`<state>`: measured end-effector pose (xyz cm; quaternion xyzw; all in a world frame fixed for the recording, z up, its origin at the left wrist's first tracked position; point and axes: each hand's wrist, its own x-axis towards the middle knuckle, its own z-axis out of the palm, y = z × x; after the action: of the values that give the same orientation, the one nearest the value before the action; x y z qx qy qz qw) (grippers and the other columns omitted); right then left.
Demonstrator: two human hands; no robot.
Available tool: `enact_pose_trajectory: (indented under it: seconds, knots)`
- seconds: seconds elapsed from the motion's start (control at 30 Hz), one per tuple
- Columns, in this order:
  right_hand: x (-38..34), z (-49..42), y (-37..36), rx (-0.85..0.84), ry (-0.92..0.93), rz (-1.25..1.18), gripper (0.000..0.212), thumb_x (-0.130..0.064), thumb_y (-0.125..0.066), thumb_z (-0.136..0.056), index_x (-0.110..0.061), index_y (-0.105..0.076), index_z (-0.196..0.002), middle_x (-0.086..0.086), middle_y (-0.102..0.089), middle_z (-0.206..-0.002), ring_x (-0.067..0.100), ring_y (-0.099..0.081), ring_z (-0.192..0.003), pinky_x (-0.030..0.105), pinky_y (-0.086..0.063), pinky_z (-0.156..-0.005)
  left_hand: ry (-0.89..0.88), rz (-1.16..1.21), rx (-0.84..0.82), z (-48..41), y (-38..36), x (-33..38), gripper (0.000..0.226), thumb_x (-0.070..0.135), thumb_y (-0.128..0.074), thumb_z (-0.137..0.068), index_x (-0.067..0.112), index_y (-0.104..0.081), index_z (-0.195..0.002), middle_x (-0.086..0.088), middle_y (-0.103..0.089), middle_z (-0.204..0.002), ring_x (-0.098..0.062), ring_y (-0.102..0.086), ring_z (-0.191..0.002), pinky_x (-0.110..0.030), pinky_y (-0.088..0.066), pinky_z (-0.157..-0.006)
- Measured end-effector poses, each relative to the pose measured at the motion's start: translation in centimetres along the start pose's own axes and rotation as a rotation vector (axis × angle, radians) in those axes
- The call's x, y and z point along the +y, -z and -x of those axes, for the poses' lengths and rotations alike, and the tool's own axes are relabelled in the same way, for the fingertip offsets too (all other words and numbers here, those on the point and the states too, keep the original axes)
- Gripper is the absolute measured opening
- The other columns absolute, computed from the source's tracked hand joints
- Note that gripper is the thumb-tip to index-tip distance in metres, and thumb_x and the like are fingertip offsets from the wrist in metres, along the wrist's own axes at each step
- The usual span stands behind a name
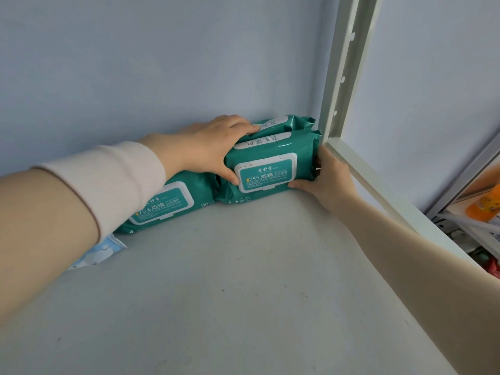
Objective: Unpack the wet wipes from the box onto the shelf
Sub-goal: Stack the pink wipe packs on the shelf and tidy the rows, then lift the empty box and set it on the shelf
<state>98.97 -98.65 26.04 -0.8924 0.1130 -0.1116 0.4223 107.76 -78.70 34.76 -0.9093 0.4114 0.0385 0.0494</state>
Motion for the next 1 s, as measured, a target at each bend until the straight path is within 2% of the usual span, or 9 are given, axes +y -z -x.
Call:
enact_pose_trajectory:
  seconds: [0.23,0.4,0.57,0.7,0.83,0.93,1.0]
  knots:
    - [-1.1,-0.1,0.3,-0.046,-0.099,0.103,0.077,-0.027,-0.082,-0.066,-0.011,-0.041,-0.130,0.009,-0.053,-0.129,0.028,-0.047,-0.119,0.039,-0.043,-0.094,0.058,-0.109,-0.098,0.3,0.9,1.2,0.114,0.050,-0.075,-0.068,0.021,-0.001,-0.150,0.001,-0.006,-0.158,-0.020,-0.012,-0.145,-0.040,-0.020,-0.116]
    - [-1.8,1.8,0.8,0.004,-0.102,0.147,0.098,-0.029,-0.078,-0.072,-0.010,-0.018,-0.146,0.008,-0.032,-0.149,0.027,-0.027,-0.138,0.040,-0.026,-0.112,0.150,-0.221,-0.072,2.4,1.6,2.5,0.117,0.054,-0.070,-0.072,0.015,0.009,-0.149,-0.010,0.006,-0.158,-0.026,-0.005,-0.146,-0.045,-0.015,-0.118]
    - [-2.5,4.5,1.8,0.014,-0.068,0.322,0.092,-0.035,-0.068,-0.081,-0.009,-0.010,-0.148,0.011,-0.020,-0.154,0.028,-0.014,-0.144,0.040,-0.015,-0.117,0.204,-0.313,-0.063,6.5,1.7,3.8,0.103,0.054,-0.056,-0.084,0.009,0.011,-0.148,-0.011,0.006,-0.158,-0.023,-0.001,-0.147,-0.039,-0.009,-0.119]
    - [-3.6,6.6,2.2,-0.036,0.023,0.500,0.088,-0.037,-0.061,-0.086,-0.009,-0.007,-0.149,0.012,-0.011,-0.157,0.029,-0.005,-0.145,0.041,-0.011,-0.119,0.254,-0.320,-0.047,10.3,1.8,5.3,0.091,0.052,-0.050,-0.088,0.009,0.003,-0.149,-0.009,0.000,-0.159,-0.022,-0.005,-0.147,-0.035,-0.008,-0.118]
    - [-5.4,10.0,2.4,-0.107,0.059,0.620,0.083,-0.040,-0.059,-0.087,-0.007,-0.012,-0.148,0.015,-0.016,-0.155,0.031,-0.008,-0.145,0.043,-0.016,-0.118,0.286,-0.300,-0.062,13.8,1.4,7.3,0.083,0.050,-0.049,-0.089,0.010,-0.009,-0.149,-0.011,-0.014,-0.157,-0.025,-0.015,-0.145,-0.039,-0.017,-0.118]
    - [-6.8,13.4,2.9,-0.148,0.083,0.722,0.074,-0.043,-0.056,-0.087,-0.006,-0.025,-0.143,0.015,-0.035,-0.145,0.033,-0.024,-0.139,0.044,-0.027,-0.113,0.279,-0.280,-0.119,16.1,0.6,9.1,0.069,0.051,-0.050,-0.087,0.014,-0.030,-0.142,-0.010,-0.040,-0.144,-0.029,-0.038,-0.132,-0.041,-0.034,-0.107]
    - [-7.8,16.1,3.4,-0.170,0.105,0.776,0.069,-0.043,-0.056,-0.088,-0.007,-0.029,-0.140,0.013,-0.043,-0.138,0.031,-0.032,-0.134,0.043,-0.032,-0.110,0.293,-0.293,-0.190,17.7,0.3,10.2,0.064,0.054,-0.049,-0.086,0.017,-0.038,-0.137,-0.008,-0.046,-0.138,-0.032,-0.043,-0.127,-0.042,-0.038,-0.103]
